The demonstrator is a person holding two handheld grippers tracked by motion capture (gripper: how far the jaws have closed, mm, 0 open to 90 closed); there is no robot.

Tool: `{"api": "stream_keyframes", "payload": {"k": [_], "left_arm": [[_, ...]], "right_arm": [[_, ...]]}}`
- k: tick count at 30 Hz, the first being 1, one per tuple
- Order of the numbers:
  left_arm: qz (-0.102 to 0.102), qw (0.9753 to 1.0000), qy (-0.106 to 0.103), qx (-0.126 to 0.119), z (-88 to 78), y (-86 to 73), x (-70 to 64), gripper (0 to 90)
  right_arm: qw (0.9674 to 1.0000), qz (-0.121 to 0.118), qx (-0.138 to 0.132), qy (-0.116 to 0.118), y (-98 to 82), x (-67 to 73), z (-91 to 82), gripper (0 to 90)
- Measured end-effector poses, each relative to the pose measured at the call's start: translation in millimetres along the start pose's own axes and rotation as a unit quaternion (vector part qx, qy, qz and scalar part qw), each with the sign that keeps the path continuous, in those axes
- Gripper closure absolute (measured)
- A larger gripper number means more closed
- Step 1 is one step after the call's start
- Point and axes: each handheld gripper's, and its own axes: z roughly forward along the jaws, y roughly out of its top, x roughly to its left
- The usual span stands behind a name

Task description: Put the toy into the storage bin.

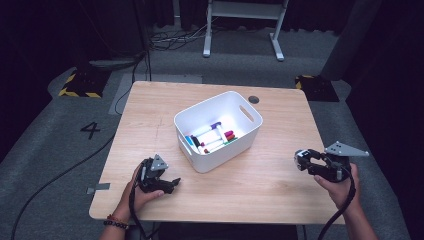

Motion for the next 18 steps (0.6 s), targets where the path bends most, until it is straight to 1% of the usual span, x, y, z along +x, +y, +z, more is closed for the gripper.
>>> {"api": "stream_keyframes", "payload": {"k": [3,4,6,7,10,11,12,13,17,18], "left_arm": [[0.000,1.0000,0.000,0.000,0.0,0.0,0.1,15.3],[0.000,1.0000,0.000,0.000,0.0,0.0,0.1,15.3],[0.000,1.0000,-0.001,0.001,0.0,0.1,0.2,15.3],[0.001,1.0000,-0.001,0.001,0.0,0.2,0.4,15.2],[0.001,1.0000,-0.001,0.001,0.0,0.1,0.3,15.2],[0.001,1.0000,-0.001,0.001,0.0,0.2,0.3,15.2],[0.001,1.0000,-0.001,0.001,0.0,0.2,0.3,15.2],[0.001,1.0000,-0.001,0.001,0.0,0.2,0.3,15.2],[0.001,1.0000,-0.001,0.001,0.0,0.2,0.3,15.2],[0.001,1.0000,-0.001,0.001,0.0,0.2,0.3,15.2]], "right_arm": [[0.9999,-0.013,-0.001,0.005,11.9,1.7,0.3,48.5],[0.9999,-0.013,-0.003,0.006,15.9,3.0,0.7,48.5],[0.9998,-0.021,-0.001,0.007,25.2,4.5,1.5,48.5],[0.9998,-0.020,-0.004,0.007,29.5,5.8,2.1,48.5],[0.9995,-0.028,-0.006,0.014,40.1,7.6,2.6,48.5],[0.9994,-0.029,-0.011,0.015,45.0,9.0,3.2,48.5],[0.9994,-0.029,-0.011,0.015,45.0,9.0,3.2,48.5],[0.9992,-0.034,-0.011,0.017,53.6,11.1,4.7,48.5],[0.9987,-0.046,-0.010,0.020,66.6,15.0,7.8,48.5],[0.9987,-0.046,-0.010,0.020,66.6,15.0,7.8,48.5]]}}
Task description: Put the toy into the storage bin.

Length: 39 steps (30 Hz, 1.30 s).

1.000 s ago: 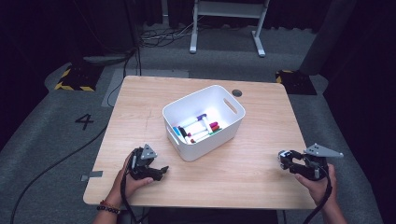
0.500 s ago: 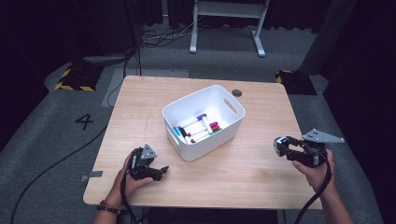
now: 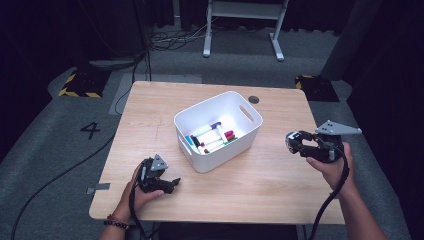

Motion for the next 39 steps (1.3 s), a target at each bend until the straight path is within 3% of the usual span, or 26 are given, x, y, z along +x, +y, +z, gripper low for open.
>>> {"api": "stream_keyframes", "payload": {"k": [2,18,24,39], "left_arm": [[0.000,1.0000,0.000,0.000,0.0,0.0,0.0,15.2],[0.000,1.0000,0.000,0.000,0.1,0.1,0.0,15.2],[0.000,1.0000,0.000,0.000,0.1,0.1,0.0,15.2],[0.000,1.0000,0.000,0.000,0.0,0.1,0.0,15.2]], "right_arm": [[0.9999,-0.002,-0.005,0.010,7.4,1.1,2.7,48.5],[0.9995,-0.015,-0.020,0.020,49.1,10.9,18.9,48.5],[0.9984,-0.038,-0.031,0.028,71.5,22.7,29.7,48.5],[0.9970,-0.047,-0.035,0.052,101.8,41.4,50.8,48.5]]}}
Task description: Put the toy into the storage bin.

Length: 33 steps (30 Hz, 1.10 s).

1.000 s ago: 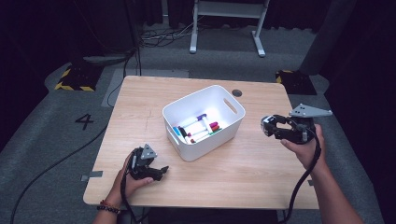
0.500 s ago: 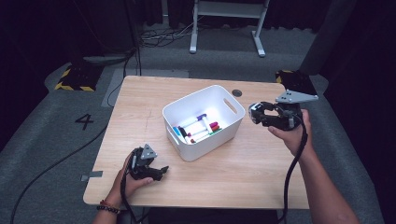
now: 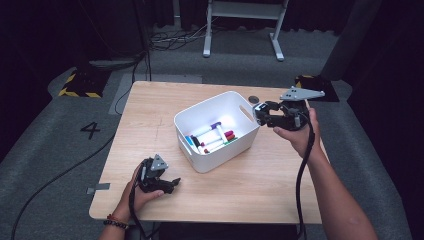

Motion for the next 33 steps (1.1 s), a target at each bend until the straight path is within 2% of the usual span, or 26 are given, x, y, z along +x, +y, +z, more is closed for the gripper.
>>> {"api": "stream_keyframes", "payload": {"k": [11,15,33], "left_arm": [[0.000,1.0000,0.000,0.000,0.0,0.0,0.0,15.2],[0.000,1.0000,0.000,0.000,0.0,0.0,-0.1,15.3],[0.001,1.0000,0.000,-0.001,0.1,-0.1,0.0,15.3]], "right_arm": [[0.9997,-0.016,0.010,0.012,17.8,14.2,23.8,48.5],[0.9993,-0.024,0.019,0.023,23.5,24.3,39.8,48.5],[0.9969,-0.033,0.060,0.039,30.8,45.4,90.4,48.4]]}}
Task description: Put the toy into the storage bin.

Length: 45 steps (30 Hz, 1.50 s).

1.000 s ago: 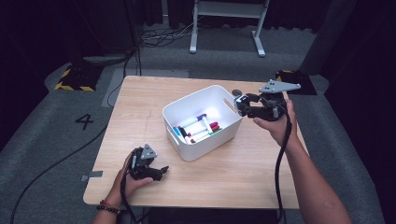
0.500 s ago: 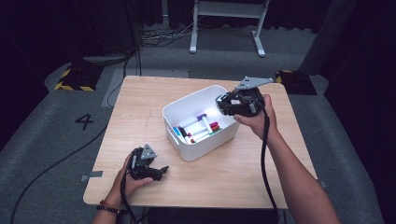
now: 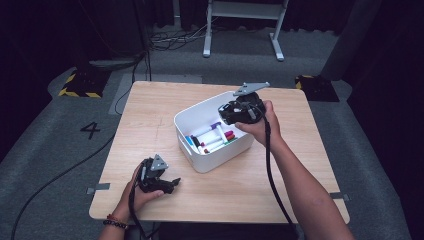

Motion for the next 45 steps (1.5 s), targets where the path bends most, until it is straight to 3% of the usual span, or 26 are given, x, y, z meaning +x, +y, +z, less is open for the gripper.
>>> {"api": "stream_keyframes", "payload": {"k": [8,17,19,23,29,34,39,45], "left_arm": [[0.000,1.0000,-0.001,0.000,0.0,-0.1,-0.1,15.3],[0.000,1.0000,-0.001,0.000,-0.1,-0.1,-0.1,15.4],[0.000,1.0000,-0.002,0.000,-0.2,-0.1,-0.2,15.4],[0.001,1.0000,-0.002,0.000,-0.1,-0.1,-0.2,15.4],[0.000,1.0000,-0.001,-0.001,0.1,-0.2,-0.3,15.4],[0.000,1.0000,-0.001,0.000,0.0,-0.2,-0.3,15.4],[0.000,1.0000,-0.002,0.000,-0.1,-0.1,-0.2,15.4],[0.000,1.0000,-0.001,-0.001,0.1,-0.2,-0.3,15.4]], "right_arm": [[0.9996,-0.012,0.024,0.006,5.6,12.1,18.7,48.4],[0.9986,-0.010,0.049,0.015,7.5,22.9,34.6,48.3],[0.9978,-0.024,0.058,0.022,7.4,23.4,40.2,48.3],[0.9931,-0.042,0.103,0.038,4.6,27.7,51.5,48.2],[0.9864,-0.061,0.141,0.058,-2.2,35.0,60.8,48.2],[0.9825,-0.055,0.164,0.070,-6.1,36.4,60.7,48.0],[0.9753,-0.048,0.199,0.083,-14.3,30.9,56.5,47.8],[0.9723,-0.039,0.213,0.088,-18.5,24.8,50.3,47.6]]}}
